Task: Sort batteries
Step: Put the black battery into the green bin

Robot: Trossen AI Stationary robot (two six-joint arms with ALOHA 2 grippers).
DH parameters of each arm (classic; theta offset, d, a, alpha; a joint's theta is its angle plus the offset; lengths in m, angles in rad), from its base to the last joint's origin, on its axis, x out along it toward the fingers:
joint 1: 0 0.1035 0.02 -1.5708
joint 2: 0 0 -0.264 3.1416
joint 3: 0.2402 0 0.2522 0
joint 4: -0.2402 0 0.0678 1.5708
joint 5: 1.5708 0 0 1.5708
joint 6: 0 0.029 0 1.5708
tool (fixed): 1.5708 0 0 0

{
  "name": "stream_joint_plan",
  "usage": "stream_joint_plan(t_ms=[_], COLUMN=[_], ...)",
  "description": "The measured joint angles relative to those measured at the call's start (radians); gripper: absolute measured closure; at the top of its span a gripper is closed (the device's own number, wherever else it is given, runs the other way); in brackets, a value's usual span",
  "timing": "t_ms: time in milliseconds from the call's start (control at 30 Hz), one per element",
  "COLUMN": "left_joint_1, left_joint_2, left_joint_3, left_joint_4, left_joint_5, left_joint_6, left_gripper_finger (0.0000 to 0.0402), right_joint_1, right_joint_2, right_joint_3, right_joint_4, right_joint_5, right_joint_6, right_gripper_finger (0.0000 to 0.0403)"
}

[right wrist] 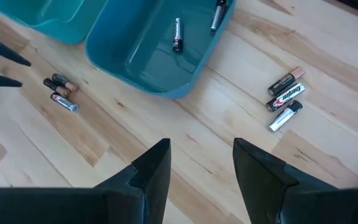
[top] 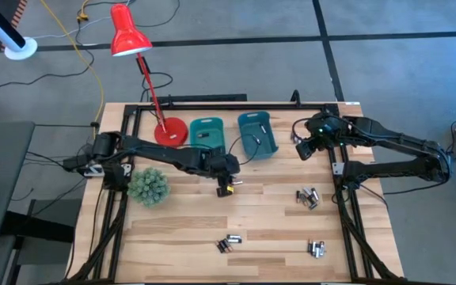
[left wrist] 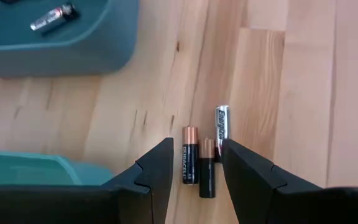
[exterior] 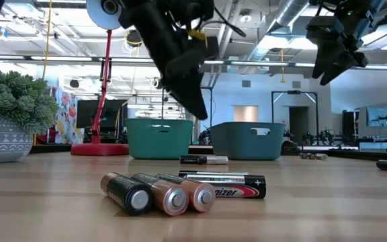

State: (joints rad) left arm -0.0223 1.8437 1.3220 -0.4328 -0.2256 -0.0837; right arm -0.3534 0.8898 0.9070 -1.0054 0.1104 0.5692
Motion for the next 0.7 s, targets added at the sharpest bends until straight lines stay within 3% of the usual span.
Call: stream_joint_plan(t_ms=[367,700], left_joint_1=[0.07,0.113], left_joint_2=[0.017,0.195], left_joint_3=[0.041,0.333], left_joint_4=[-0.045,-0.375], left_joint_5=[0.154,0.201], left_joint_6=[0.099,0.221], left_gripper_finger=[0.0272,0.0293], right_joint_1=[0.0,0.014], right_joint_2=[0.0,0.0], right_joint_3=[0.0,0.0], right_joint_4=[0.005,0.025], right_joint_5=[0.0,-0.002], right_joint_6=[0.005,0.025], right_gripper_finger=[0.0214,0.0214])
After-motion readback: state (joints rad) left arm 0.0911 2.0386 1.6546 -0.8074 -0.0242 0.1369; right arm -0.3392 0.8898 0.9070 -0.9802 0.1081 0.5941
